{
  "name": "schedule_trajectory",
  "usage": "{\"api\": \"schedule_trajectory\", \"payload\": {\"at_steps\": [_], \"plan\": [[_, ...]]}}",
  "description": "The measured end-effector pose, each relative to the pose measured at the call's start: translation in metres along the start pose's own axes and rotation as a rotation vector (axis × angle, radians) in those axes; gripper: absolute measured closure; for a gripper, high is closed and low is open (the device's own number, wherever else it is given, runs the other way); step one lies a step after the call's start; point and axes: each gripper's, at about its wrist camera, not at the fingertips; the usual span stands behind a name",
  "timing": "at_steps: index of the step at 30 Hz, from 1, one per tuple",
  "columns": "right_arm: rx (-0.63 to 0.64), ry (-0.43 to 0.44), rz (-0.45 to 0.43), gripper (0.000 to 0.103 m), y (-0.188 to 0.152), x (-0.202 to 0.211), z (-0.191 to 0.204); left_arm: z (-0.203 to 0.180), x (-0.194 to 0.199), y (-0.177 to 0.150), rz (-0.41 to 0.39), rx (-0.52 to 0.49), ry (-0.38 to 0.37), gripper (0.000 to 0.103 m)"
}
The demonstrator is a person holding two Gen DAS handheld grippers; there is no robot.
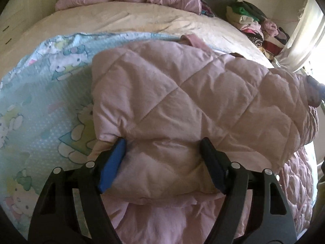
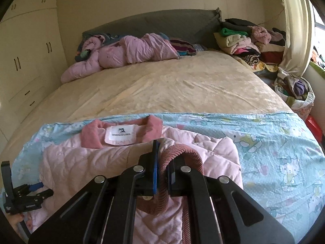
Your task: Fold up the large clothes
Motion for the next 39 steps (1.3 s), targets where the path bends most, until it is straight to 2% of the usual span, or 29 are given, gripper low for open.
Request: {"api": "schedule_trajectory", "payload": {"at_steps": [5,8,10,11,12,13,14,17,21,26,28,33,34,39], "plan": [[-0.009,-0.039,0.043,0.097,-0.006,-0.026,-0.003,-0.003,0.0,-0.002,-0.003,-0.002,0.006,0.033],[0.007,-0.057,0.125,0.093,-0.016,-0.049,-0.006,-0.004,0.0,-0.002,-0.004,0.0,0.007,0.033],[-0.001,-0.046,0.16,0.072,-0.02,-0.054,-0.009,-0.005,0.0,-0.001,-0.005,0.0,0.007,0.033],[-0.012,-0.05,0.163,0.067,-0.021,-0.052,-0.013,-0.005,0.0,-0.001,-0.006,-0.001,0.007,0.033],[-0.039,-0.041,0.161,0.053,-0.02,-0.047,-0.019,-0.005,0.0,-0.001,-0.006,-0.002,0.008,0.033],[-0.081,-0.041,0.149,0.045,-0.019,-0.038,-0.026,-0.005,0.0,-0.001,-0.006,-0.002,0.009,0.033],[-0.11,-0.054,0.129,0.043,-0.018,-0.029,-0.032,-0.005,0.0,-0.001,-0.006,-0.004,0.011,0.033],[-0.164,-0.024,0.036,0.043,-0.014,0.008,-0.039,-0.006,0.001,0.0,-0.006,-0.01,0.021,0.033],[-0.05,0.037,0.01,0.042,-0.014,0.032,-0.003,-0.007,0.003,0.0,-0.004,-0.013,0.026,0.033],[0.099,0.105,0.078,0.042,-0.021,0.017,0.063,-0.008,0.003,0.0,-0.004,-0.014,0.029,0.033],[0.152,0.094,0.141,0.041,-0.026,-0.003,0.084,-0.008,0.003,0.0,-0.003,-0.014,0.028,0.033],[0.201,0.05,0.27,0.041,-0.047,-0.048,0.101,-0.008,0.003,-0.001,-0.005,-0.013,0.027,0.033],[0.194,0.05,0.29,0.038,-0.052,-0.056,0.1,-0.008,0.003,-0.001,-0.005,-0.014,0.027,0.033],[0.194,0.043,0.327,0.037,-0.067,-0.077,0.097,-0.009,0.003,-0.001,-0.005,-0.019,0.033,0.033]]}}
Point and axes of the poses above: each gripper's, at about its wrist camera, not at the fingertips, and x roughly against the way its jaws point, z to its left, y to its top, and after that the axes turned 3 degrees about -y, right-handed
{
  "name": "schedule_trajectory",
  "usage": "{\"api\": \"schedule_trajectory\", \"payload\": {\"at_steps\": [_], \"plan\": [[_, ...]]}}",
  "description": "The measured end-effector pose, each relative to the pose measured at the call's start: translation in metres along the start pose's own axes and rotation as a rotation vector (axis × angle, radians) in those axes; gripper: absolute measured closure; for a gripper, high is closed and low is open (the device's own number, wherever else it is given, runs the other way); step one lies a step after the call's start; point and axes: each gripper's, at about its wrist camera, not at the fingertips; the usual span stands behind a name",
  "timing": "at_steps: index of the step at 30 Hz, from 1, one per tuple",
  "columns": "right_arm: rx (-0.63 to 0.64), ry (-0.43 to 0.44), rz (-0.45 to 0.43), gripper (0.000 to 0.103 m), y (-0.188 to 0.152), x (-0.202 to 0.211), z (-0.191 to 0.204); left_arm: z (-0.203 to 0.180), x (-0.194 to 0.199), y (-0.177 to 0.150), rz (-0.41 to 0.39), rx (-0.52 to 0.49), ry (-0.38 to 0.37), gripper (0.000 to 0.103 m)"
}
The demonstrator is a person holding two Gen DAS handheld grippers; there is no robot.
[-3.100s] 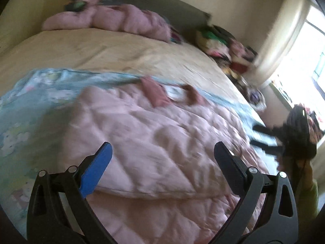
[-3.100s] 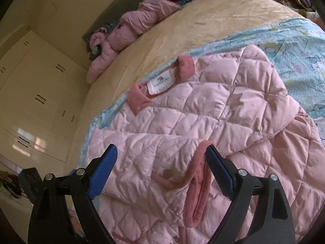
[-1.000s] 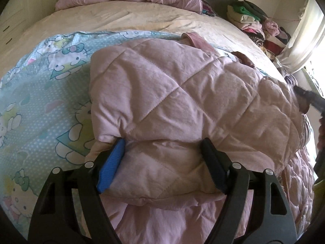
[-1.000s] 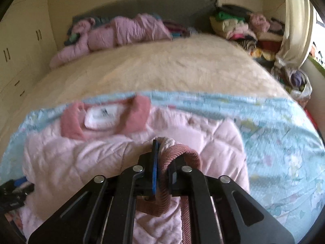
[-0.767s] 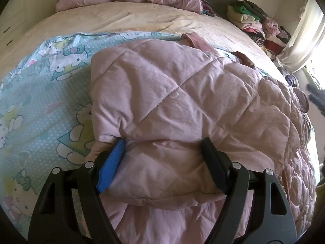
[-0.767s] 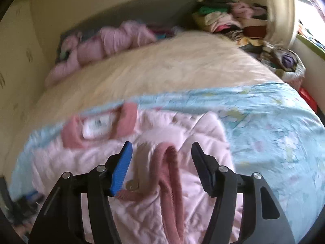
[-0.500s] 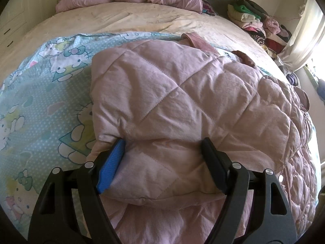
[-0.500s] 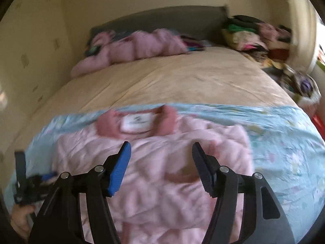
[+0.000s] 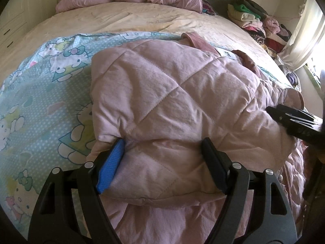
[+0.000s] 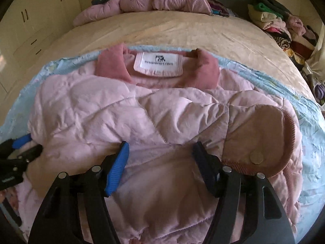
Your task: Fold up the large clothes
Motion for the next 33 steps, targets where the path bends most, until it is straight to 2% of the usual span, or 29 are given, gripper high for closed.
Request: {"api": "schedule_trajectory", "payload": {"at_steps": [8,11,12,13,15,18,20,24,29,33], "plan": [[-0.019,-0.004,-0.012,0.037,-0.006,-0.005,-0.001,-0.003,0.0,-0.002,-0.024,-0.013,0.019,0.032],[-0.034,0.027,-0.016,0.036,-0.006,0.004,-0.003,-0.007,0.011,0.0,-0.044,-0.017,0.028,0.029],[-0.044,0.04,-0.019,0.032,-0.007,0.011,-0.005,-0.009,0.015,0.0,-0.053,-0.021,0.026,0.025],[-0.059,0.059,-0.029,0.023,-0.009,0.019,-0.007,-0.01,0.017,0.0,-0.059,-0.023,0.024,0.019],[-0.079,0.069,-0.047,0.015,-0.012,0.03,-0.009,-0.013,0.021,-0.001,-0.064,-0.032,0.031,0.017],[-0.093,0.069,-0.061,0.015,-0.017,0.043,-0.01,-0.012,0.022,-0.002,-0.062,-0.027,0.03,0.016],[-0.101,0.078,-0.07,0.013,-0.021,0.05,-0.012,-0.012,0.025,-0.002,-0.063,-0.029,0.038,0.009],[-0.132,0.093,-0.084,0.005,-0.028,0.062,-0.017,-0.011,0.031,-0.002,-0.064,-0.023,0.038,0.009],[-0.146,0.096,-0.098,0.004,-0.033,0.072,-0.017,-0.015,0.036,-0.002,-0.059,-0.031,0.056,0.009],[-0.159,0.092,-0.097,0.004,-0.035,0.074,-0.016,-0.018,0.044,-0.003,-0.072,-0.027,0.036,0.009]]}}
Point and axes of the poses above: each gripper's, at about its wrist camera, not at the fingertips, and x roughly against the way its jaws point, z to its left, y to its top, and after that the axes turned 3 degrees about -y, right-handed
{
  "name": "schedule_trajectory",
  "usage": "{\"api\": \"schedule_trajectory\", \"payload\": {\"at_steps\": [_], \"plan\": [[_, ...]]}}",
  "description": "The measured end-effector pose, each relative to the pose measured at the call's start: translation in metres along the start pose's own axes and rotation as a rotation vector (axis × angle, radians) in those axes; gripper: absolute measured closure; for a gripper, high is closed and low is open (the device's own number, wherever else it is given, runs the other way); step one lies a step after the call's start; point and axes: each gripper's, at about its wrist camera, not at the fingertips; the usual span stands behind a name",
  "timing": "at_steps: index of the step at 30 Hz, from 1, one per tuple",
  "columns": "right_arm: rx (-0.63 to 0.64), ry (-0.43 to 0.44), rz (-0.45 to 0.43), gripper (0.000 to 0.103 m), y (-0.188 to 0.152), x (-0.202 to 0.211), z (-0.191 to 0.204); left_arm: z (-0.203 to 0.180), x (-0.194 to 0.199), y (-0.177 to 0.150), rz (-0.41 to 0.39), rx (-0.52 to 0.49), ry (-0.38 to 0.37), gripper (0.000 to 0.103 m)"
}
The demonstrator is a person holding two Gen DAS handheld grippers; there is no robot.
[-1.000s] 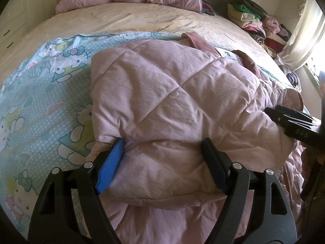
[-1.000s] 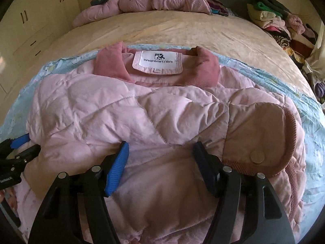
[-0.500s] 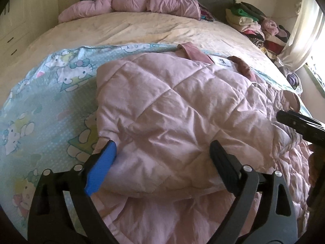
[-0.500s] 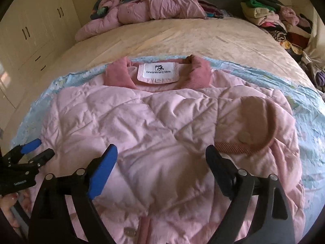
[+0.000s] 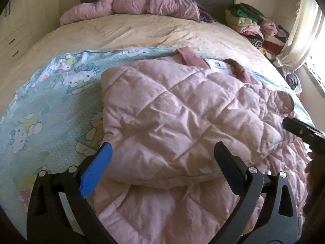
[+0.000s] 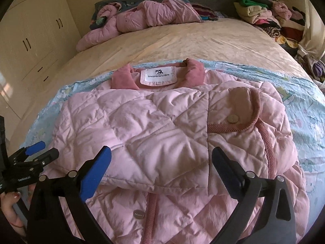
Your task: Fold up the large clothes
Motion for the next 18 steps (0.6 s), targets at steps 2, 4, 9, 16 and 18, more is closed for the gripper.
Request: {"api": "schedule_trajectory", "payload": {"at_steps": [2,4,9,16,18], "plan": [[-0.005,-0.004,-0.006,0.004,0.0,0.003,0.0,0.0,0.002,0.0,0.001,0.006,0.007,0.009],[-0.012,0.001,-0.016,0.004,-0.001,0.008,0.0,0.0,0.003,0.0,0.01,0.006,0.015,0.009],[-0.025,0.013,-0.032,0.004,-0.001,0.023,0.001,-0.006,0.016,-0.002,0.006,-0.01,0.027,0.009],[-0.023,0.024,-0.062,0.004,-0.003,0.054,0.004,-0.015,0.05,-0.006,-0.056,-0.024,0.029,0.009],[-0.015,0.028,-0.072,0.004,-0.006,0.066,0.005,-0.016,0.06,-0.008,-0.074,-0.025,0.037,0.009]]}}
Point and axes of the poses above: each gripper's, at about its wrist camera, not at the fingertips, and x roughly against the way its jaws point, z to its left, y to its top, and after that the axes turned 3 degrees about -y, right-handed
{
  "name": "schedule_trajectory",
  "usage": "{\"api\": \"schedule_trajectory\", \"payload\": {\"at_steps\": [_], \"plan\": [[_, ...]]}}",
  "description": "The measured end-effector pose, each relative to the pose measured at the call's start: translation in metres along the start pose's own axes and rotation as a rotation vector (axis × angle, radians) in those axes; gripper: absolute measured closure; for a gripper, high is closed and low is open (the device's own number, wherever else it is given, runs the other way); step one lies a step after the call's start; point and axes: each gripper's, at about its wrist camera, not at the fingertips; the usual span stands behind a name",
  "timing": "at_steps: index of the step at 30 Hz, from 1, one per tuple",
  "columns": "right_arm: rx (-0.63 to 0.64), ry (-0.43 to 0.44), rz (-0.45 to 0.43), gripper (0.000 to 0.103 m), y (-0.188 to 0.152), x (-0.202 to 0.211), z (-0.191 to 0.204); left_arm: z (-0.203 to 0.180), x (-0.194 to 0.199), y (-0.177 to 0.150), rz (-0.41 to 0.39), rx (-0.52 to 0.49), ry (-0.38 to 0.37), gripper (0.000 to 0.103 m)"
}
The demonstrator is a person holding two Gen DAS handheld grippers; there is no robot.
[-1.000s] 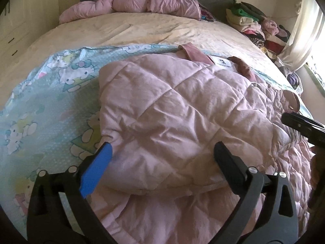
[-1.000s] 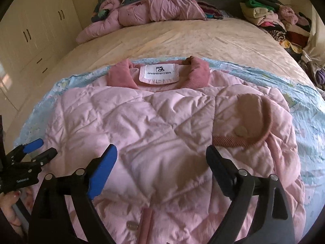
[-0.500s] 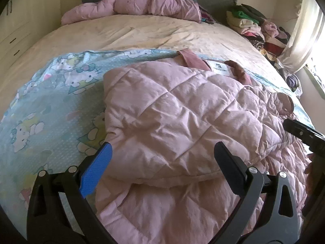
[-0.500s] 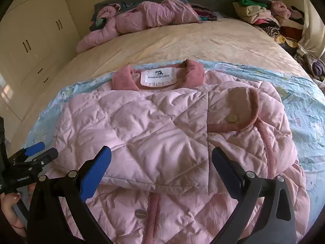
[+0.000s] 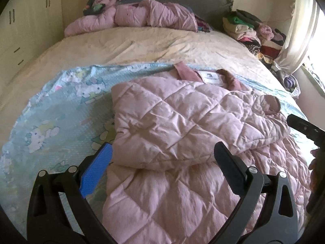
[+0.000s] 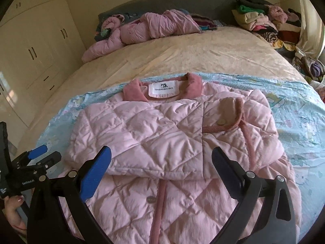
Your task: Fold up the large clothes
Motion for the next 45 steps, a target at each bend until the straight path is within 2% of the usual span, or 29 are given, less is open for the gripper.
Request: {"api": "schedule_trajectory", "payload": {"at_steps": [6,16,32,45], "plan": [[0.029,0.022,-0.04,0.004,-0.009,0.037,0.003,-0.003,0.034,-0.008,-0.046,0.04,-0.008,0.009],[0.033,0.075,-0.094,0.004,-0.021,0.093,0.001,-0.019,0.072,-0.025,-0.065,0.048,0.008,0.009],[0.052,0.11,-0.148,0.004,-0.056,0.152,-0.003,-0.03,0.128,-0.055,-0.107,0.05,0.022,0.009],[0.055,0.105,-0.173,0.004,-0.088,0.189,-0.006,-0.026,0.157,-0.087,-0.099,0.051,0.027,0.009]]}}
Point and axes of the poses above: each gripper's, at about its wrist camera, not at the fingertips, and x roughly against the way its jaws point, z to its left, y to its top, and after that the axes turned 3 degrees about -y, right-handed
